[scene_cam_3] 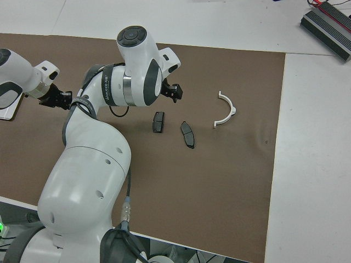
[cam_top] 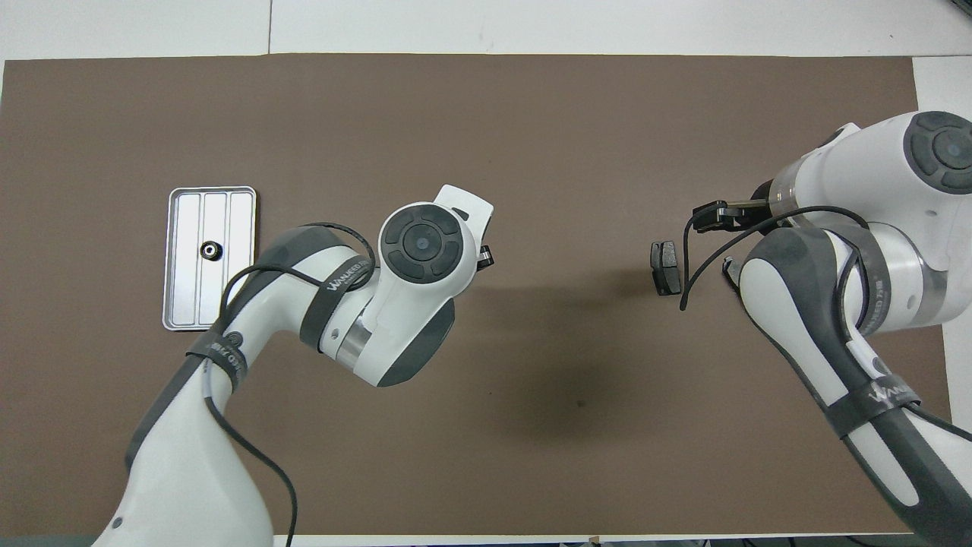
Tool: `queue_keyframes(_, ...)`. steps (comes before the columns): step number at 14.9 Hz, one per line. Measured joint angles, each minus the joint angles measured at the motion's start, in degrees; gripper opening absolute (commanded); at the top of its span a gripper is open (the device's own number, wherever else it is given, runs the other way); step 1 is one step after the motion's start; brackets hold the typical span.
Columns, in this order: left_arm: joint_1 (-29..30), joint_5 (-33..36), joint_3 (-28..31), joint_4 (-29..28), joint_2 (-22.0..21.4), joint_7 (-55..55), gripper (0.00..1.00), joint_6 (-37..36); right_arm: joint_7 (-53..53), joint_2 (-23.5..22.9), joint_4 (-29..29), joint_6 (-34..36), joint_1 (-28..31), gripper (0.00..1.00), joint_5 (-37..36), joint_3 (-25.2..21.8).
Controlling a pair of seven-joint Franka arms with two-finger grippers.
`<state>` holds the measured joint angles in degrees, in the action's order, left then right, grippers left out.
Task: Place bearing gear from tray to pile
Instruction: 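Carry the gear to the table center and release it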
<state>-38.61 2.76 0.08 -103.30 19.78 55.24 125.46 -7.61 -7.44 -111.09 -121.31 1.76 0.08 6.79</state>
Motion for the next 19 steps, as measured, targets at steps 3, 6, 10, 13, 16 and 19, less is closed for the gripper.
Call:
queue_keyframes(3, -0.21, 0.72, 0.19, 0.05, 3.95, 1.02, 0.0, 3.44, 0.0, -0.02, 0.0, 0.0, 0.0, 1.0, 0.0, 0.0)
queue_keyframes(6, -0.2, 1.27, 0.44, 0.06, 4.33, 1.02, 0.0, 3.77, 0.0, -0.03, 0.0, 0.0, 0.0, 1.0, 0.0, 0.0)
queue_keyframes(10, -0.2, 1.7, 0.45, -0.1, 4.33, 1.02, 0.0, 4.18, -0.01, -0.04, 0.0, 0.0, 0.0, 1.0, 0.0, 0.0)
queue_keyframes(13, -0.2, 1.76, 0.45, -1.05, 4.33, 1.13, 0.0, 6.01, -0.02, -0.04, 0.0, 0.01, 0.0, 1.0, 0.0, 0.0)
queue_keyframes(16, -0.22, 1.77, 0.4, -2.23, 4.34, 1.39, 0.0, 8.18, -0.02, -0.04, 0.0, 0.01, 0.0, 1.0, 0.0, 0.0)
queue_keyframes(19, -0.39, 1.77, 0.26, -2.49, 4.33, 1.46, 0.72, 8.57, -0.02, -0.04, 0.0, 0.01, 0.0, 1.0, 0.0, 0.0)
